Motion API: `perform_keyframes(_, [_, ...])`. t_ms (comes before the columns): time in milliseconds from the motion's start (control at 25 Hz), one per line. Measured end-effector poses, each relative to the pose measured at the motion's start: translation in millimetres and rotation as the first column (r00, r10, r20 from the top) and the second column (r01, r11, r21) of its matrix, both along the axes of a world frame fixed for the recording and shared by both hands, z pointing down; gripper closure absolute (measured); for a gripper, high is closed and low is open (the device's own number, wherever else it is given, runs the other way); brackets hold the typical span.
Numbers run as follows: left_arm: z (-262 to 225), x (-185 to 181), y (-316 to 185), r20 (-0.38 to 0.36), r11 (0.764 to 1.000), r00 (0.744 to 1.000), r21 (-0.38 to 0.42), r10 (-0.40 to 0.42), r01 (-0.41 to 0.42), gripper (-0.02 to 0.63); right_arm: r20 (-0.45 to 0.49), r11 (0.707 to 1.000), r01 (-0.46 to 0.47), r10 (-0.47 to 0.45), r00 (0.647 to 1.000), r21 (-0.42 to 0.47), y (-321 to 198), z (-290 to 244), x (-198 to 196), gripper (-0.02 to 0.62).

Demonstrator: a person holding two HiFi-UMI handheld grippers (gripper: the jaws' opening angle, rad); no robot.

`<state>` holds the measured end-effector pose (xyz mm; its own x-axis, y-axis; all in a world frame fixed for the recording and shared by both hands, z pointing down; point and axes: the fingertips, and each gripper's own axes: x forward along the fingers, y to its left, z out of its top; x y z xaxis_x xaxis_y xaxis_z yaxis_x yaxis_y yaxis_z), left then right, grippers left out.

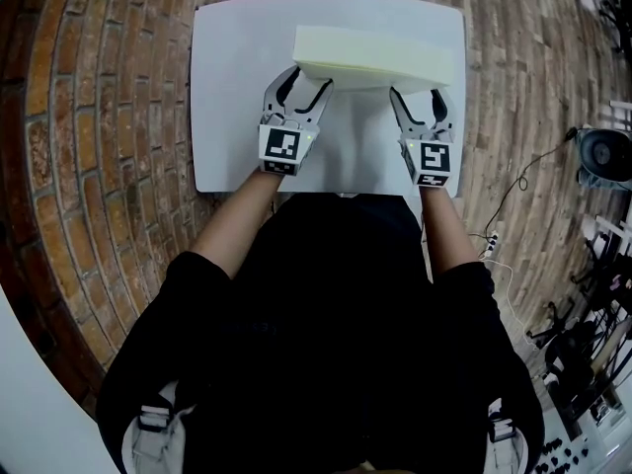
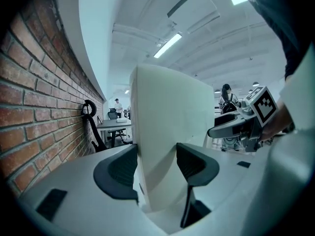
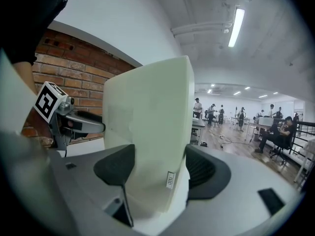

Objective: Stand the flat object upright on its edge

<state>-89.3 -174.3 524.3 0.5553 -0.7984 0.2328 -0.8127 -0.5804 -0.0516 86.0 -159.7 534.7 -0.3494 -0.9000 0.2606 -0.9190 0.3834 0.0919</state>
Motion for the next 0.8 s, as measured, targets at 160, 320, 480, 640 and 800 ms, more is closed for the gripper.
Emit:
perform_keyframes(160, [7,0,5,0.001,1.000,1.000,-0.019,0.005,-0.005,0.350,-0.005,1.000,-0.001,0.001,1.000,-0.008,6,9,-1,0.268])
perform_keyframes(320, [20,-1,14,0.020,1.000,0.999,-0.009,0.027,-0.027,0.350,-0.005,0.999,0.007,-0.007,1.000,-0.031,14,20,0,0.274])
perform_keyframes(480, [23,0,17,0.026,0.999,0.999,-0.010,0.034,-0.034,0.349,0.008,0.999,0.004,-0.004,1.000,-0.043,18,25,1,0.273])
perform_keyframes(640, [27,-3,18,0.036,0.999,0.998,-0.001,0.049,-0.049,0.349,-0.002,0.999,0.011,-0.011,1.000,-0.039,20,28,-1,0.268])
perform_keyframes(800, [27,-3,20,0.033,0.998,0.997,-0.009,0.063,-0.063,0.349,-0.009,0.999,0.029,-0.029,1.000,-0.045,22,29,0,0.271])
